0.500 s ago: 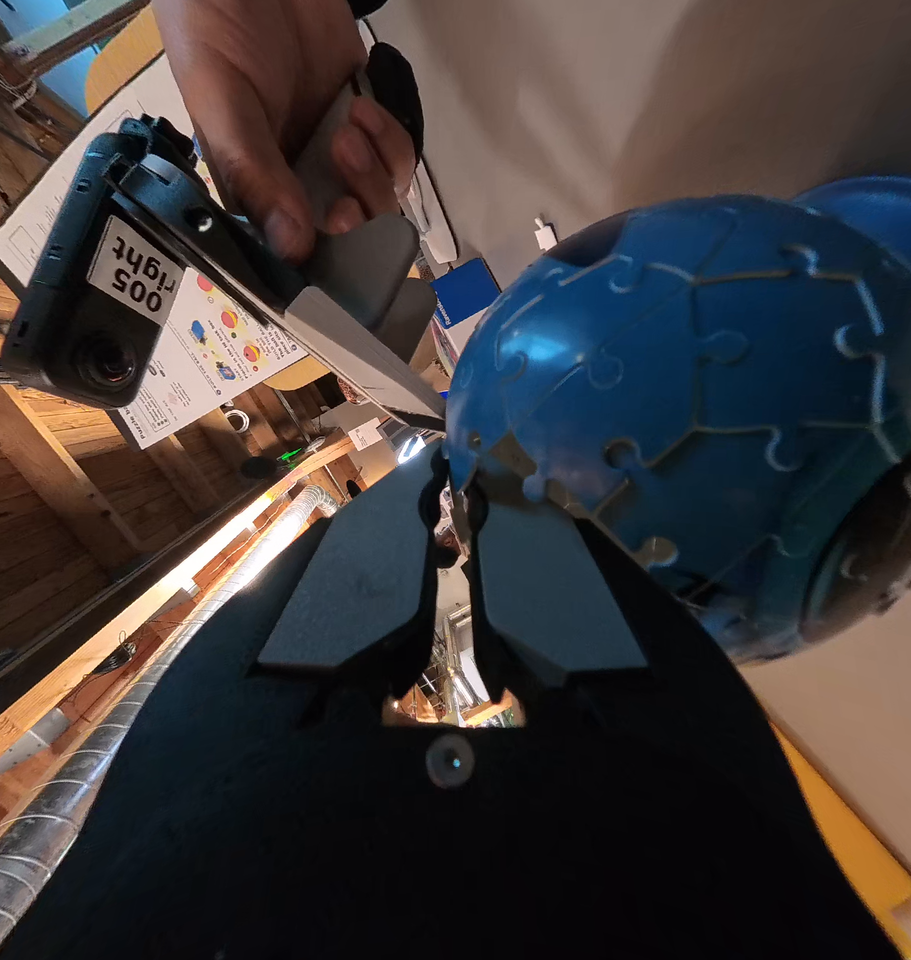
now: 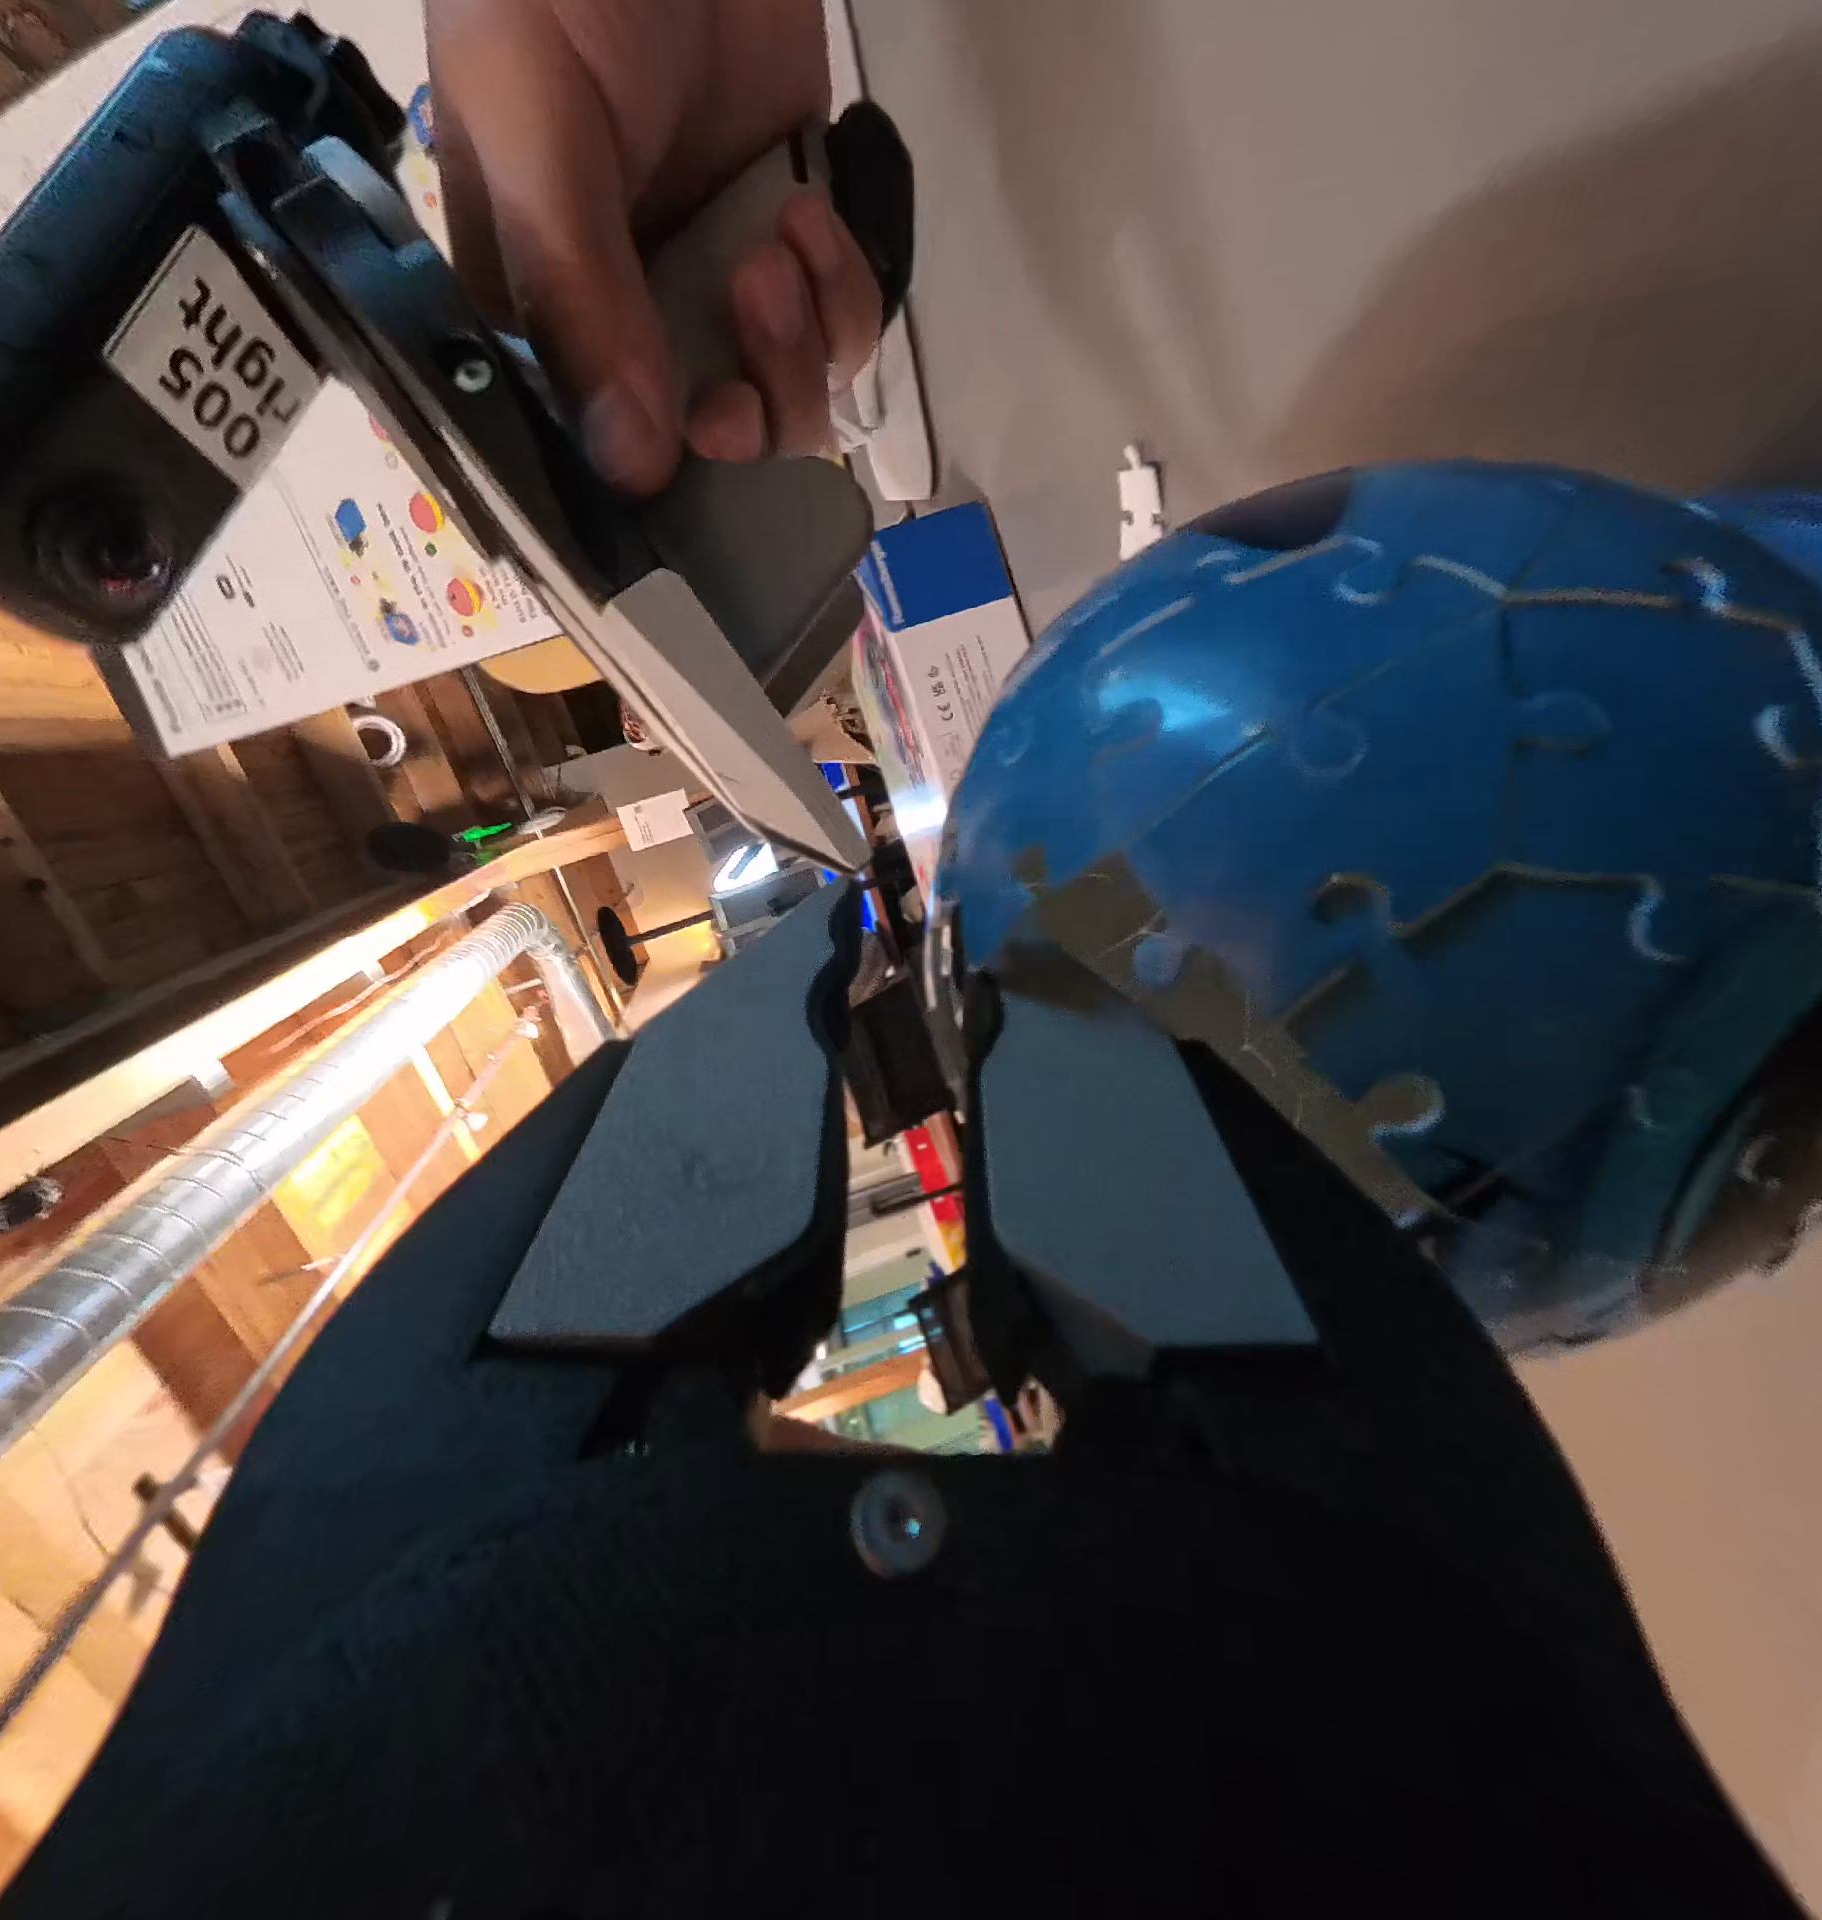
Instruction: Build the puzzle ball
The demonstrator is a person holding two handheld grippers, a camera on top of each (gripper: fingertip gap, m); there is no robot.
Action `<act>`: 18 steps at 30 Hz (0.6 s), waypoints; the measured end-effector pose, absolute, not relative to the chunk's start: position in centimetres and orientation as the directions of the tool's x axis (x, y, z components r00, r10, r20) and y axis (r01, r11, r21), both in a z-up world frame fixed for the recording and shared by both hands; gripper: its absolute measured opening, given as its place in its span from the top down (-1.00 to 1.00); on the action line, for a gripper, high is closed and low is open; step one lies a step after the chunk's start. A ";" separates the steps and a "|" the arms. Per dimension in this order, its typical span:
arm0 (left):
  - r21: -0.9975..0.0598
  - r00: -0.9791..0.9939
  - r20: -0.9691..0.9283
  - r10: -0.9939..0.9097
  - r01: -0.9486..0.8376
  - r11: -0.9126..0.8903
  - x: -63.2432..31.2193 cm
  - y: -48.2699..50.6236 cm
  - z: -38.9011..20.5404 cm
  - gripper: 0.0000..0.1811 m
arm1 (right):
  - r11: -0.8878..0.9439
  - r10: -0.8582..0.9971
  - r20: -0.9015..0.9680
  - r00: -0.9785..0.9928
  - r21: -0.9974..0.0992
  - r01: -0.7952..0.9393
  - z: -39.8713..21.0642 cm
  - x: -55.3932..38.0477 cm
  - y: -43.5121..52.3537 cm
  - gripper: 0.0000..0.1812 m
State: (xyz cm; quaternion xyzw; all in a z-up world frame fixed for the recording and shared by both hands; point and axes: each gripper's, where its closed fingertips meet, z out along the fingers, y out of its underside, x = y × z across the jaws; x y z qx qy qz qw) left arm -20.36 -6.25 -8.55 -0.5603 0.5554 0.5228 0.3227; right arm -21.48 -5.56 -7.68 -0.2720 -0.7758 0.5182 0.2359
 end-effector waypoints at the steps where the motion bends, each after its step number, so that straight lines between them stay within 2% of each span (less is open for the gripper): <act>1: 0.194 -0.139 -0.950 -0.278 -0.964 -0.180 -20.3 -6.4 -8.4 0.81 | 0.307 0.678 0.087 -0.730 -0.936 0.174 -7.2 -21.6 -5.1 0.95; 3: 0.144 -0.085 -0.956 -0.282 -0.970 -0.197 -20.4 -6.8 -8.2 0.75 | 0.269 0.689 0.063 -0.722 -0.947 0.174 -6.1 -21.7 -4.5 1.00; 6: 0.089 -0.020 -0.957 -0.290 -0.970 -0.228 -20.9 -7.3 -8.7 0.79 | 0.227 0.670 0.015 -0.742 -0.956 0.186 -5.3 -21.8 -5.0 1.00; 11: 0.076 -0.015 -0.970 -0.242 -0.967 -0.244 -21.4 -7.8 -8.7 0.95 | 0.286 0.638 -0.001 -0.770 -0.928 0.239 -6.9 -22.3 -7.0 1.00; 18: 0.054 -0.003 -0.975 -0.224 -0.973 -0.224 -21.3 -7.6 -8.5 1.00 | 0.296 0.615 -0.029 -0.788 -0.918 0.264 -7.6 -22.8 -7.8 1.00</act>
